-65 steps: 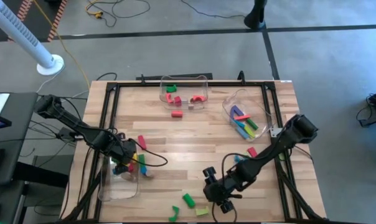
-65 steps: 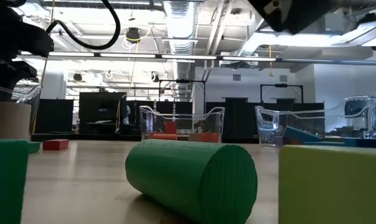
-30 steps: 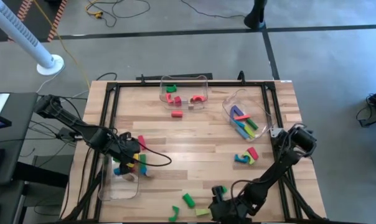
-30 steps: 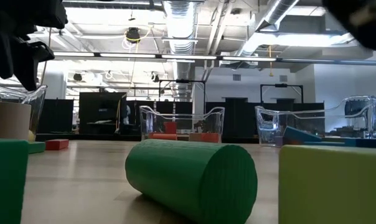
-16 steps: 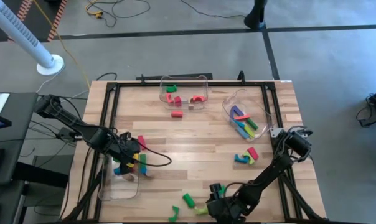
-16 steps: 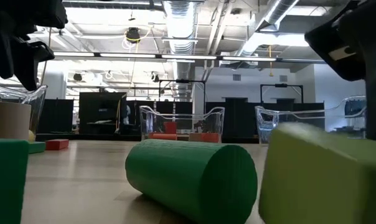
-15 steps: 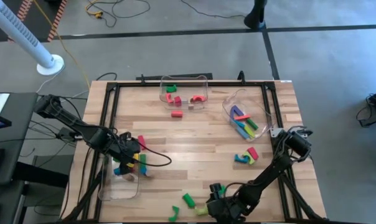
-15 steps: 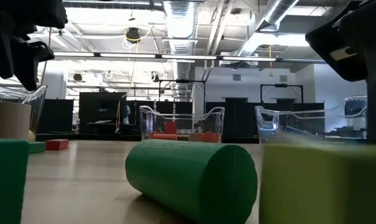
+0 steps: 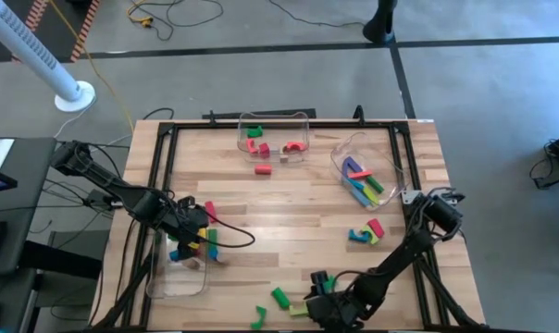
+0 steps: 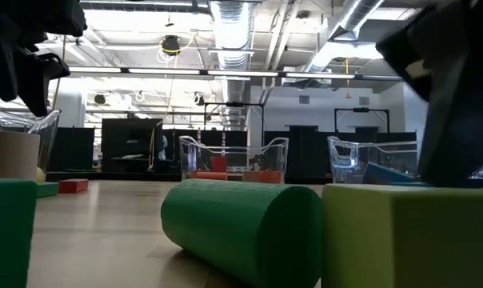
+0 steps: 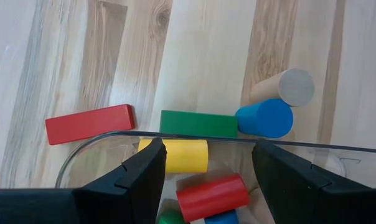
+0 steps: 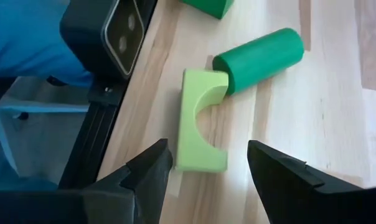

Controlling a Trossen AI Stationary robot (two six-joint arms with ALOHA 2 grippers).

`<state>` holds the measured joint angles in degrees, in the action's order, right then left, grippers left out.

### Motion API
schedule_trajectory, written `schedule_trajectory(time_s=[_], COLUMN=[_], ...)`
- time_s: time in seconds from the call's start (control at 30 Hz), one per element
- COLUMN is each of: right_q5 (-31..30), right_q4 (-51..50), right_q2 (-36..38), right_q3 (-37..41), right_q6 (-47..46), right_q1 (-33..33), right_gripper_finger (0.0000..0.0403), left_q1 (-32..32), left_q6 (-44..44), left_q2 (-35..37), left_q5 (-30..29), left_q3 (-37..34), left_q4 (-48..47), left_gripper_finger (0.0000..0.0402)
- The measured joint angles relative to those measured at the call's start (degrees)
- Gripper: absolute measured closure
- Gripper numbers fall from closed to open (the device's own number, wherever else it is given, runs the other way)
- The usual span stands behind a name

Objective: Sort blocks by size
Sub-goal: Put the light green arch block into the middle transparent bin

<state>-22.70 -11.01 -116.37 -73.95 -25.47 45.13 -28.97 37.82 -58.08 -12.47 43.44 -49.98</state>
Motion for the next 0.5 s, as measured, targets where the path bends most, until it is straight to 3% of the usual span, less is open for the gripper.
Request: schedule_trajectory(time_s=[0.37, 0.5], right_q5=[-1.42, -1.53], right_q4=[1.63, 0.97], right_q2=[-2.46, -2.46], right_q3=[-0.73, -0.79], right_q6=[-1.97, -2.16], right_q1=[-0.1, -0.1], right_gripper_finger=[0.016, 0.0179], left_q1=[0.0, 0.0], left_q6=[0.01, 0.0], left_q2=[0.0, 0.0], left_q5=[-0.01, -0.01], left_q3=[0.0, -0.02], left_q4=[0.0, 0.01], left_gripper_finger=[0.0172, 0.0172])
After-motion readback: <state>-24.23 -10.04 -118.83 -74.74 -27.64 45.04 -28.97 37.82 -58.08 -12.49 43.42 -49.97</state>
